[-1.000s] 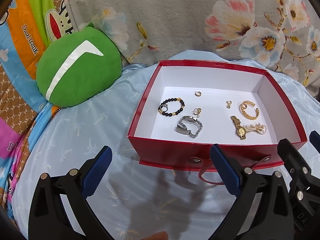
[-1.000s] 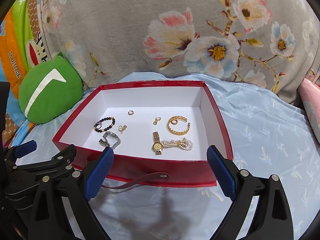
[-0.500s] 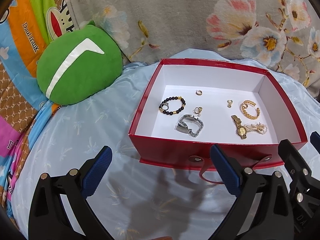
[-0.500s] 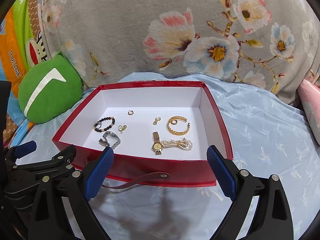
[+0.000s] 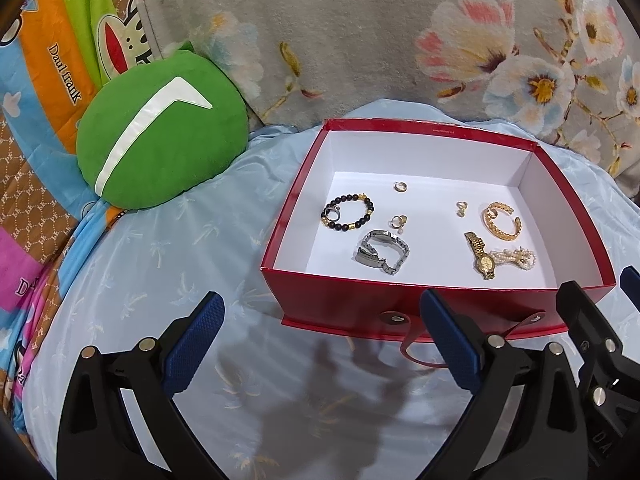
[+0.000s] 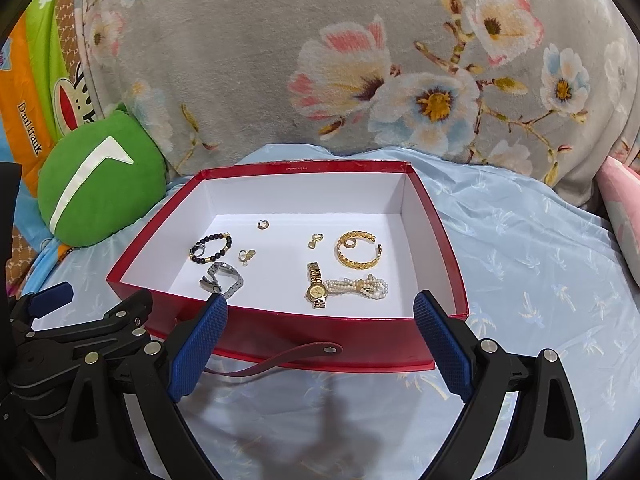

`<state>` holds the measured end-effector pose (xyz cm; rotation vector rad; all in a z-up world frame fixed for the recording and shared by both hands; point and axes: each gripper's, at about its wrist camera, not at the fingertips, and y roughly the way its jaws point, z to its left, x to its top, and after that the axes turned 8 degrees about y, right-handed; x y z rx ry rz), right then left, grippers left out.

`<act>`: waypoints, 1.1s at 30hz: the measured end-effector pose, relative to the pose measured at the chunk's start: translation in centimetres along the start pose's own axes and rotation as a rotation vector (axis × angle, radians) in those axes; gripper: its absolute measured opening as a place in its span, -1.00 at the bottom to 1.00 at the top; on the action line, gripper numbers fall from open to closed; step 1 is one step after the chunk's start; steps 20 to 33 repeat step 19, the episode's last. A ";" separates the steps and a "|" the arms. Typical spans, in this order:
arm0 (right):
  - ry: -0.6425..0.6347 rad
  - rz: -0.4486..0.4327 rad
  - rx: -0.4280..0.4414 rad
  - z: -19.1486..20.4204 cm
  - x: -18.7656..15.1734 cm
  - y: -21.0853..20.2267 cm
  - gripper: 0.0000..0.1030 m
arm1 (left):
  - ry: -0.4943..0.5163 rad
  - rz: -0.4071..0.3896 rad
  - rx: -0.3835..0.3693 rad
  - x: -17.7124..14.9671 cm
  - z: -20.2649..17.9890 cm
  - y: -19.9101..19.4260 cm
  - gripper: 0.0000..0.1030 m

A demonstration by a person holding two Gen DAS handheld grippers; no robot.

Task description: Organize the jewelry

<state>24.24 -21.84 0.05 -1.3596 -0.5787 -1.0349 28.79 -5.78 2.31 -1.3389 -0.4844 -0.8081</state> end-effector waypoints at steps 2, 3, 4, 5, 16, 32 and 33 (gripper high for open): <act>0.001 0.000 0.001 0.0 0.0 0.0 0.79 | 0.000 0.000 0.001 0.0 0.0 0.0 0.85; 0.001 0.001 0.002 0.0 0.0 0.0 0.79 | 0.000 0.000 0.000 0.0 0.0 0.0 0.85; 0.002 0.001 0.003 0.0 0.1 0.0 0.79 | 0.000 0.001 -0.001 0.0 0.0 0.0 0.84; 0.002 0.002 0.004 0.0 0.1 0.0 0.79 | 0.000 0.000 -0.002 0.0 0.0 0.0 0.84; 0.008 0.001 0.002 -0.1 0.1 -0.1 0.79 | 0.000 -0.011 0.003 0.1 -0.2 -0.1 0.84; 0.008 0.000 0.000 -0.1 0.1 -0.1 0.79 | -0.001 -0.010 -0.008 0.1 -0.1 -0.1 0.82; 0.008 0.000 0.000 -0.1 0.1 -0.1 0.79 | -0.001 -0.010 -0.008 0.1 -0.1 -0.1 0.82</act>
